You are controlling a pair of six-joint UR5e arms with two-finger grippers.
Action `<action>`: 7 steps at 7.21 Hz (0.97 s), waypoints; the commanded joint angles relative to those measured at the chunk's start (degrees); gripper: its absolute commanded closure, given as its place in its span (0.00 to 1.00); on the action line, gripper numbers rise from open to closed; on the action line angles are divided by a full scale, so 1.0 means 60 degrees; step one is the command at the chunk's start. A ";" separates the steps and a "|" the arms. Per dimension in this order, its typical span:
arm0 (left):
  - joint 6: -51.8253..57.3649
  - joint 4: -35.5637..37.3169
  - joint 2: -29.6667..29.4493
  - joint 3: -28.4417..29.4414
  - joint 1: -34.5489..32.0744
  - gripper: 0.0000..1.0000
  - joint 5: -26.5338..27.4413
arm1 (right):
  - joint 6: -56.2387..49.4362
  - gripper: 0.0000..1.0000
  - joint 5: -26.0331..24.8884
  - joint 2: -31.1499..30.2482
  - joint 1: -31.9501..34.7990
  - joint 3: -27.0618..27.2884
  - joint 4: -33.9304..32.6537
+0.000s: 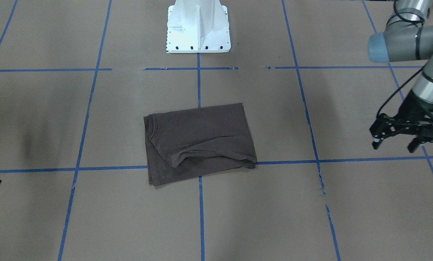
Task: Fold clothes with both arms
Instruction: 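Release the folded edge and raise both grippers away from the shirt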
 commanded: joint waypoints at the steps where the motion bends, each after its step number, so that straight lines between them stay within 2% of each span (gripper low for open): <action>1: 0.5200 0.1881 0.0243 0.0018 -0.1943 0.00 -0.0138 | -0.4064 0.00 0.0282 -0.1061 0.1685 0.0659 -0.2055; 2: 0.5860 0.1845 0.1070 -0.0156 -0.2445 0.00 -0.0850 | -0.4455 0.00 0.0311 -0.1747 0.2314 0.1839 -0.3126; 3: 0.5693 0.1482 0.1412 -0.0085 -0.2493 0.00 -0.2524 | -0.4358 0.00 0.0224 -0.2392 0.2291 0.2938 -0.3194; 5: 0.5676 0.1026 0.1750 0.0659 -0.2653 0.00 -0.2527 | -0.4196 0.00 0.0078 -0.2820 0.2088 0.2964 -0.3211; 7: 0.5646 0.1475 0.1854 0.0749 -0.2992 0.00 -0.2497 | -0.4225 0.00 0.0091 -0.3201 0.2100 0.2541 -0.3065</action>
